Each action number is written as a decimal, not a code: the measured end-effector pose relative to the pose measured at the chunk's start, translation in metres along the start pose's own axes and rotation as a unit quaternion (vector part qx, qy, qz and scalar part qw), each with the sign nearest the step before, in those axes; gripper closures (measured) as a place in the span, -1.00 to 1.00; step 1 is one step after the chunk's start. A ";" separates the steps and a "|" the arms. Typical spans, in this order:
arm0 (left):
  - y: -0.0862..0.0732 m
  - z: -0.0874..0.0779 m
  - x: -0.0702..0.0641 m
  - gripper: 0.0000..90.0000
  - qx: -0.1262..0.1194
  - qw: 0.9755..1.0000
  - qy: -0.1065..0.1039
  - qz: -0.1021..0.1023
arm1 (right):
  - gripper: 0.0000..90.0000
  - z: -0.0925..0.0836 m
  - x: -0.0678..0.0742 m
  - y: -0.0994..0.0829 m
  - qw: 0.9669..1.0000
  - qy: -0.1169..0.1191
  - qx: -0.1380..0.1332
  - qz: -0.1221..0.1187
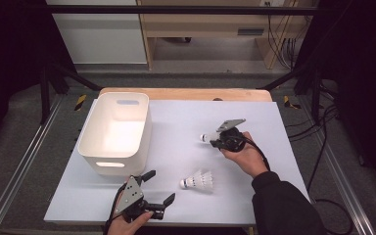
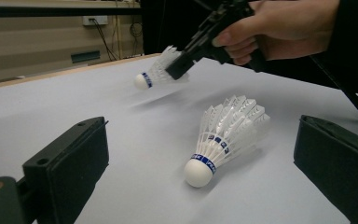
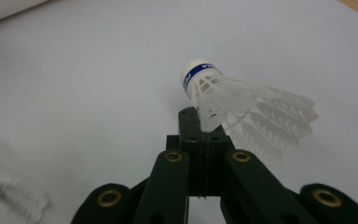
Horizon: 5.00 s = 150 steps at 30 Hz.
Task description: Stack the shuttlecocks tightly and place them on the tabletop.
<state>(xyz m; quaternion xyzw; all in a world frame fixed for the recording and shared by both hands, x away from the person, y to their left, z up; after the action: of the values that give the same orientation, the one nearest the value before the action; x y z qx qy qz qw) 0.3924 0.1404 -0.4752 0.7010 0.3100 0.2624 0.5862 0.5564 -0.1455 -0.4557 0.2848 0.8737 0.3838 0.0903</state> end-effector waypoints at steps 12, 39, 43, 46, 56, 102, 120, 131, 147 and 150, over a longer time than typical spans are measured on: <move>-0.001 0.001 0.000 -0.94 0.003 1.000 0.001 0.002 | 1.00 -0.050 0.031 -0.058 0.999 0.013 -0.013 -0.026; -0.001 0.000 0.001 -0.94 0.005 1.000 0.003 0.004 | 1.00 -0.064 0.081 -0.095 0.996 0.058 -0.019 -0.059; -0.001 0.000 0.001 -0.94 0.005 1.000 0.002 0.004 | 1.00 -0.062 0.086 -0.092 0.995 0.065 -0.018 -0.069; -0.001 0.000 0.001 -0.94 0.005 1.000 0.002 0.004 | 1.00 -0.060 0.089 -0.089 0.995 0.069 -0.018 -0.076; -0.001 0.000 0.001 -0.94 0.004 1.000 0.002 0.004 | 1.00 -0.053 0.095 -0.082 0.993 0.077 -0.018 -0.087; -0.001 0.001 -0.001 -0.93 0.006 1.000 -0.002 0.007 | 0.72 -0.025 0.103 -0.073 0.989 0.104 -0.010 -0.102; -0.002 0.001 -0.001 -0.93 0.008 1.000 -0.001 0.007 | 0.32 -0.026 0.104 -0.078 0.991 0.080 0.011 -0.106; -0.002 0.001 -0.001 -0.93 0.011 1.000 0.000 0.009 | 0.06 -0.029 0.102 -0.083 0.993 0.065 0.017 -0.101; -0.002 0.001 0.000 -0.93 0.011 1.000 0.001 0.007 | -0.17 -0.037 0.096 -0.089 0.995 0.042 0.016 -0.089; -0.002 0.001 0.000 -0.93 0.012 1.000 0.002 0.007 | -0.20 -0.039 0.094 -0.091 0.995 0.037 0.017 -0.086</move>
<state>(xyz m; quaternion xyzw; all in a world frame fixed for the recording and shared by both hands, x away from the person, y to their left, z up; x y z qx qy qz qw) 0.3931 0.1402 -0.4778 0.7094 0.3092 0.2639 0.5758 0.4253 -0.1655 -0.4888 0.1959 0.9040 0.3701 0.0860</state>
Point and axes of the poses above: each handheld gripper's, and its own axes: z roughly forward along the jaws, y roughly out of its top, x roughly to its left, the point moved 3 cm from there along z, roughly forward along the jaws, and after that the axes turned 8 degrees about y, right-handed, at the moved point
